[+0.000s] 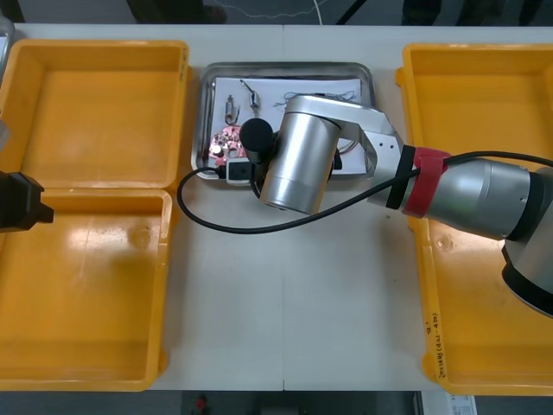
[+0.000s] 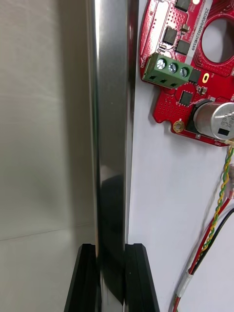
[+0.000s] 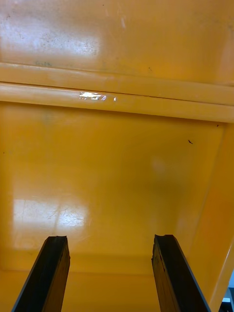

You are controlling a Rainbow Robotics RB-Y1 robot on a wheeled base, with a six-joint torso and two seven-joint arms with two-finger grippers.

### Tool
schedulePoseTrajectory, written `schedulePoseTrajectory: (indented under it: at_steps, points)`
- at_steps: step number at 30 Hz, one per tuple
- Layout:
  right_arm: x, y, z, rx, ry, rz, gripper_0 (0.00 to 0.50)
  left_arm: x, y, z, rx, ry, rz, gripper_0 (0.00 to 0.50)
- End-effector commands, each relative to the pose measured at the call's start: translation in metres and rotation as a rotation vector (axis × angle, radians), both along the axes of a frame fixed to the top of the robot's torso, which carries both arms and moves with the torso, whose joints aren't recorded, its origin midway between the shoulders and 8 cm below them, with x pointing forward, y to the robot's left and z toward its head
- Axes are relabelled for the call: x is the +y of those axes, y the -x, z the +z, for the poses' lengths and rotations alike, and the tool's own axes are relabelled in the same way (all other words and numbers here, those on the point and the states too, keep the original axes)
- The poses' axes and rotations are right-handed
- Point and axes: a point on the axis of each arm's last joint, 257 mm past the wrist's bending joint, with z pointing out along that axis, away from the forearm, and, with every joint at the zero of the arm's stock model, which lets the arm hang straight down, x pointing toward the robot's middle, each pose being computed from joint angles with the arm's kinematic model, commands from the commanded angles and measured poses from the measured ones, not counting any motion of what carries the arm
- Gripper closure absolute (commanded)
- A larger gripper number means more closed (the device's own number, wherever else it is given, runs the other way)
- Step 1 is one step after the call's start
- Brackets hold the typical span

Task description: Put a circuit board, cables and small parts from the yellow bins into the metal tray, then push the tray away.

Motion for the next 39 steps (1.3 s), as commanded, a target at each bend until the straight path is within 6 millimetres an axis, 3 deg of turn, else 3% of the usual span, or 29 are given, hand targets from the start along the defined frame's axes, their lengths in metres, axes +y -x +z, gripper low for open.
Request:
schedulePoseTrajectory:
  at_steps: [1,21,39]
  points:
    - [0.021,-0.019,0.034,-0.077,0.005,0.057,0.500,0.014,0.005,0.012,-0.017,-0.081,-0.059,0.000]
    - [0.032,-0.062,0.056,-0.163,-0.090,0.087,0.500,0.014,0.005,0.012,-0.017,-0.081,-0.059,0.000]
    - [0.019,-0.082,0.056,-0.190,-0.071,0.097,0.500,0.014,0.005,0.012,-0.017,-0.081,-0.059,0.000]
